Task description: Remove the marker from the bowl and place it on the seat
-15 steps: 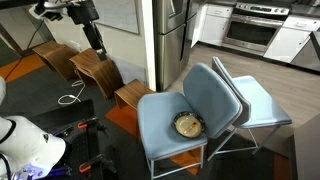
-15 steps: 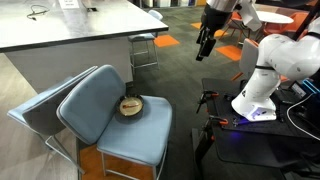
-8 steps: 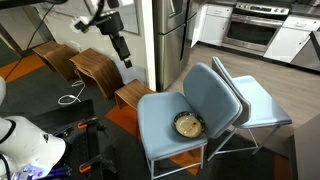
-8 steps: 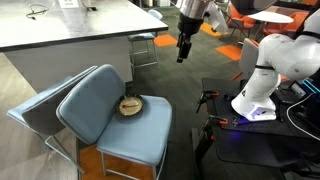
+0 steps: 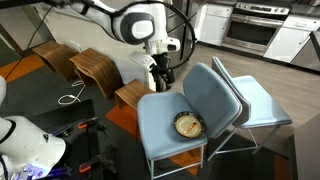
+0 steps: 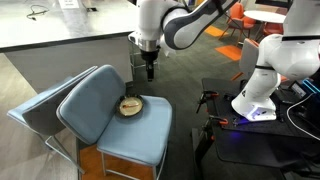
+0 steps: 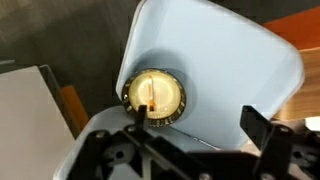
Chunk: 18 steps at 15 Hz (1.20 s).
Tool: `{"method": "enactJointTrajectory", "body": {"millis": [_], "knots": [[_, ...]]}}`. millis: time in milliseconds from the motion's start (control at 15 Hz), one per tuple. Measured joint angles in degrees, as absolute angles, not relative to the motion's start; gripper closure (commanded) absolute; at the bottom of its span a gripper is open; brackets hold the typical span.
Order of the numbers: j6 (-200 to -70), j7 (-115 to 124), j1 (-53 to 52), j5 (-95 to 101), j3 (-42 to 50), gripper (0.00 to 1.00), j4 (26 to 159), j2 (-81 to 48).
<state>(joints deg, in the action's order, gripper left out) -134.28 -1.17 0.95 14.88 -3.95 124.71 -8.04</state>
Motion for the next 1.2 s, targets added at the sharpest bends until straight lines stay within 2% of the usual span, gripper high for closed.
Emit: {"method": "enactJointTrajectory", "body": {"millis": [400,1200], "knots": [[-135.14,-7.47,0.94,14.78,-3.07,0.0,111.42,-25.99],[-137.39,-14.4,4.74,13.47,-2.22,0.0,97.11,-46.12]]}}
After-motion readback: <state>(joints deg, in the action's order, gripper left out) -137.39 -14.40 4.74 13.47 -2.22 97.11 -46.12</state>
